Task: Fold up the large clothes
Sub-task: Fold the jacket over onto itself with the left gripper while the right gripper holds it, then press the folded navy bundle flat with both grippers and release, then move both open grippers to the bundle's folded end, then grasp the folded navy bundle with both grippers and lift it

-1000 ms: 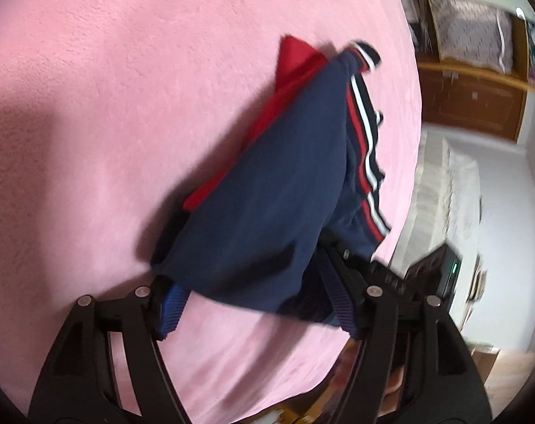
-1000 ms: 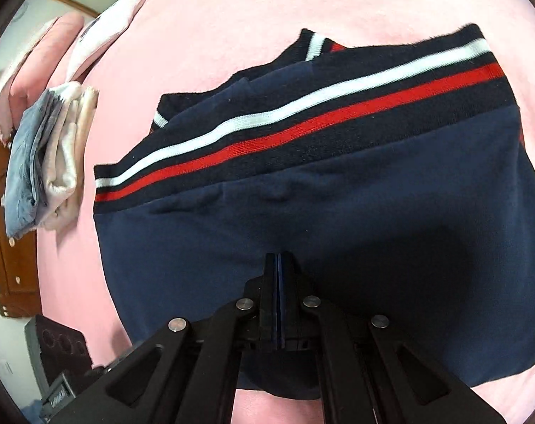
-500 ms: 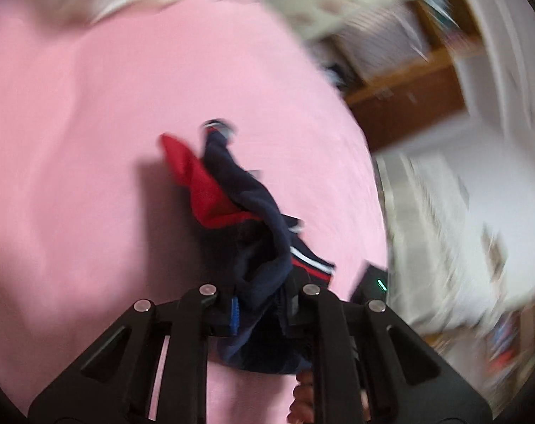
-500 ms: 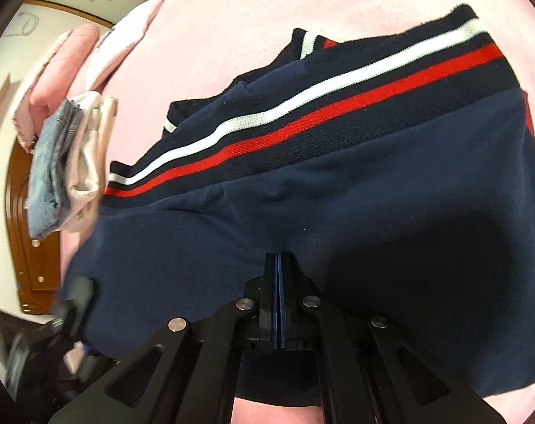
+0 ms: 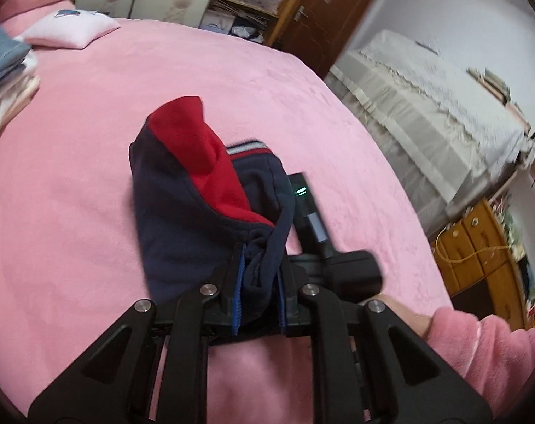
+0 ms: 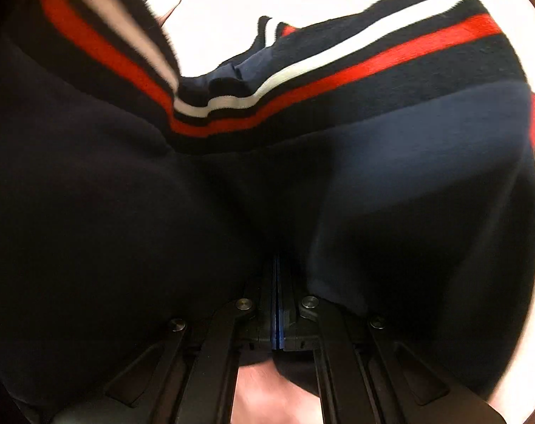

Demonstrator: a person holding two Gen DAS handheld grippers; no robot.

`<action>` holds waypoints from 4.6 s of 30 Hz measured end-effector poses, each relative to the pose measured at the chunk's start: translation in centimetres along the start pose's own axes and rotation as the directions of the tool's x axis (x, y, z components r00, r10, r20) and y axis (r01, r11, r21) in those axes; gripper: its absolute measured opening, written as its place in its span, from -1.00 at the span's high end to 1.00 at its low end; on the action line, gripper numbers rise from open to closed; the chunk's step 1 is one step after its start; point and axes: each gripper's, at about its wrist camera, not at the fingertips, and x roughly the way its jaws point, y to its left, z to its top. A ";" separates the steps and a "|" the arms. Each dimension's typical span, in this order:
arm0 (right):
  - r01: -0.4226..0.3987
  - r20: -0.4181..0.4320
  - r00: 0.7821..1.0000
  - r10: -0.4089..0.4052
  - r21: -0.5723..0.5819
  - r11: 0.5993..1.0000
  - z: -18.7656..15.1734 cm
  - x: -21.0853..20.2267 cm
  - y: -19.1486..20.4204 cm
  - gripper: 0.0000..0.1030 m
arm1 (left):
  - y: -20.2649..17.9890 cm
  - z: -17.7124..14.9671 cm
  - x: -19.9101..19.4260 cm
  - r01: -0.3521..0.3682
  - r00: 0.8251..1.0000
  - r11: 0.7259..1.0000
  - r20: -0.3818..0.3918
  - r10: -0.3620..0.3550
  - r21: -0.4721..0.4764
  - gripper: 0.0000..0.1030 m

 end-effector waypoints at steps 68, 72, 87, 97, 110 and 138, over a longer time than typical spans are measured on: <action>0.414 0.260 0.889 -0.376 -0.112 0.903 1.1 -10.8 3.3 1.00 | 0.0 -6.2 14.0 -0.216 0.899 0.959 -0.422 0.120 -0.186 0.14; 0.541 0.387 0.797 -0.464 -0.116 0.833 -0.9 -13.7 5.2 0.92 | -0.6 -5.7 12.3 -0.294 0.885 0.943 -0.418 0.207 -0.157 0.14; 0.522 0.195 0.835 -0.515 0.018 0.853 -13.5 -12.4 5.0 -0.44 | -1.0 -7.7 7.3 -0.439 0.803 0.892 -0.494 0.334 -0.109 -0.48; 0.610 0.214 0.783 -0.583 -0.088 0.787 -14.6 -15.6 9.6 -0.82 | -3.0 -6.9 0.7 -0.498 0.796 0.864 -0.432 0.424 -0.069 -0.82; 0.660 0.240 0.745 -0.623 -0.120 0.742 -12.8 -18.8 12.3 -0.86 | -4.2 -5.2 -1.1 -0.448 0.820 0.892 -0.425 0.383 -0.061 -0.85; 0.110 0.200 0.972 -0.122 0.068 0.992 -7.1 -10.0 -3.4 -0.46 | 3.0 -6.3 14.4 -0.268 0.842 0.871 -0.540 0.003 -0.413 -0.76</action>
